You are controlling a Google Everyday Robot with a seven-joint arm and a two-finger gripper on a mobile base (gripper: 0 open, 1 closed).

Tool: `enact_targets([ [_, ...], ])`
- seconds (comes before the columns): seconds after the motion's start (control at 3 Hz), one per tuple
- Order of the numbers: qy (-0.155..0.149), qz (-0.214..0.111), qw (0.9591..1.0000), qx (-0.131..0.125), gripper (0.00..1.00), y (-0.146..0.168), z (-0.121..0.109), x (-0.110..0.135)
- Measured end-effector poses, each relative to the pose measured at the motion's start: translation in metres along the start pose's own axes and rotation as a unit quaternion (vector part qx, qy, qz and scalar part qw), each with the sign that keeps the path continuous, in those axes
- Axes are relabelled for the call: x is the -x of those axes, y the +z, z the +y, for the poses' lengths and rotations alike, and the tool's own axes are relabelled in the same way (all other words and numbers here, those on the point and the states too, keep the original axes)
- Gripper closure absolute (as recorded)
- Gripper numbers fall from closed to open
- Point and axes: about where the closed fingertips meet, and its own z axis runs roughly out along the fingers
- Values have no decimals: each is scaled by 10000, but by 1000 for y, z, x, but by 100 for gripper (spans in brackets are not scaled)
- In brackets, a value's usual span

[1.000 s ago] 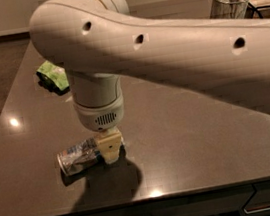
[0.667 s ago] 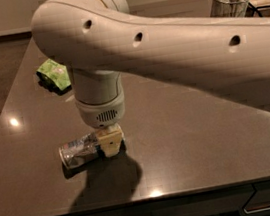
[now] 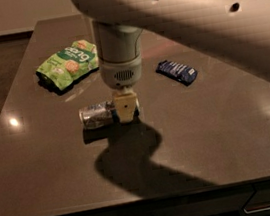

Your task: Move redbull can near green rice chip bag

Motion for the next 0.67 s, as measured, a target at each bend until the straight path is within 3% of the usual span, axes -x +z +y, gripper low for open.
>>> enact_targets([
  [0.33,580,-212,9981,-11,100,-10,-47,-17],
  [0.67,1129,-348,9929,-172,100,-16,-89,-14],
])
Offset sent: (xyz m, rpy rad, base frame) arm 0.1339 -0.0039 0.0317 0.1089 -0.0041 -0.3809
